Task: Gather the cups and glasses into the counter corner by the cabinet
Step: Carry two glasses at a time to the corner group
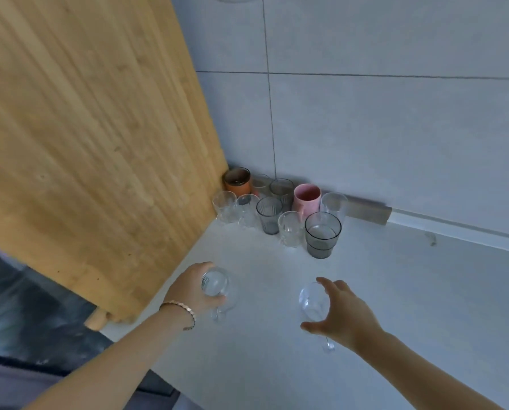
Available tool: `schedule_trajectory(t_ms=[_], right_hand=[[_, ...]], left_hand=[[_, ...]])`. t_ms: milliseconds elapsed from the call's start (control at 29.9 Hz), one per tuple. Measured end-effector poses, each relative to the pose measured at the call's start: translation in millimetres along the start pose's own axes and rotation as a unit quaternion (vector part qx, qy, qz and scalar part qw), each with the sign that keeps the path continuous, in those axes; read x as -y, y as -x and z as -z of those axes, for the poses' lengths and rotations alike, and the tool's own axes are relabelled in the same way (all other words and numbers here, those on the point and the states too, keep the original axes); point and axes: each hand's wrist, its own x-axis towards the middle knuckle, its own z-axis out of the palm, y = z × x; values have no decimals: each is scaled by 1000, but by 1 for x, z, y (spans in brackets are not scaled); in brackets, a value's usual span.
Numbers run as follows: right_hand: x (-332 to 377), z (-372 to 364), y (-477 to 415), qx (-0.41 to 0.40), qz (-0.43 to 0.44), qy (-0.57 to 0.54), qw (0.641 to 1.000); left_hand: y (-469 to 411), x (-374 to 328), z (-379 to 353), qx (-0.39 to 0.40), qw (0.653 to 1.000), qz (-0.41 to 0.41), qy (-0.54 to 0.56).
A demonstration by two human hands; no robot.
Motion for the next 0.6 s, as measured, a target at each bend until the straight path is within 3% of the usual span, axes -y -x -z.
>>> schedule_trajectory(t_ms=[334,601], right_hand=[[59,-30,-80,-40,-74,-20,996],[123,-76,-140,-86,-172,-110,975]], left_hand=[[-155,27,55,67,994,-30,-85],[-211,43,53,118,981,-68,-135]])
